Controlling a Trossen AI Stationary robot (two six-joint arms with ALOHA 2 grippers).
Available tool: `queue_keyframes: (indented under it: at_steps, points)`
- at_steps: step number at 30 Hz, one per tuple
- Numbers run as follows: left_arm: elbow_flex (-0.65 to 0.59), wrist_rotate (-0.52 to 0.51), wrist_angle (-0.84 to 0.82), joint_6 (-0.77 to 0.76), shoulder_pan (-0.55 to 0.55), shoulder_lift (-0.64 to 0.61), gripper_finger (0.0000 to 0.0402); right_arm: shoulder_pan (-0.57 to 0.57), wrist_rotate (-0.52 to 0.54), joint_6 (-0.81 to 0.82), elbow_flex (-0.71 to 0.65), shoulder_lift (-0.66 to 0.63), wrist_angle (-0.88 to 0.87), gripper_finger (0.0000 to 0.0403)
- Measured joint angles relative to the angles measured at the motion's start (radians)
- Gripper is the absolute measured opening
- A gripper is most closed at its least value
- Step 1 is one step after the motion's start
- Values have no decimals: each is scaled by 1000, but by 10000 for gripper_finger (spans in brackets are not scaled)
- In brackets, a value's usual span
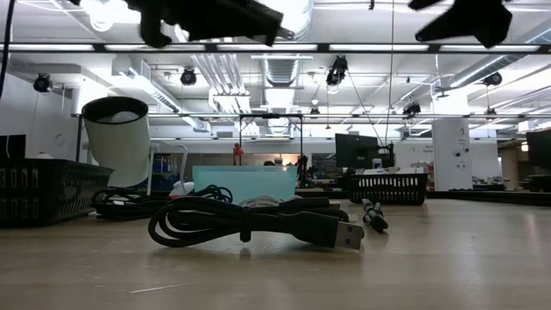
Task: Pick and place items into bin
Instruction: Put the black charger adapter into the left black bin
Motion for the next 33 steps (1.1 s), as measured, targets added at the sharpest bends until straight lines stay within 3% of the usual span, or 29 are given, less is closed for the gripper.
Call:
queue_keyframes:
  at_steps: [6,21,28,33]
  points:
    - [7,-84,-142,-197,-65,-70,134,11,-65,51,-39,0,1,246]
    - [8,-87,-493,-722,-198,-91,134,18,-81,11,-46,0,-3,246]
    - [41,-75,-807,-969,-252,-91,134,18,-81,2,-46,0,-2,244]
    - [94,-7,-1049,-1168,-269,-91,134,17,-80,0,-46,0,-2,244]
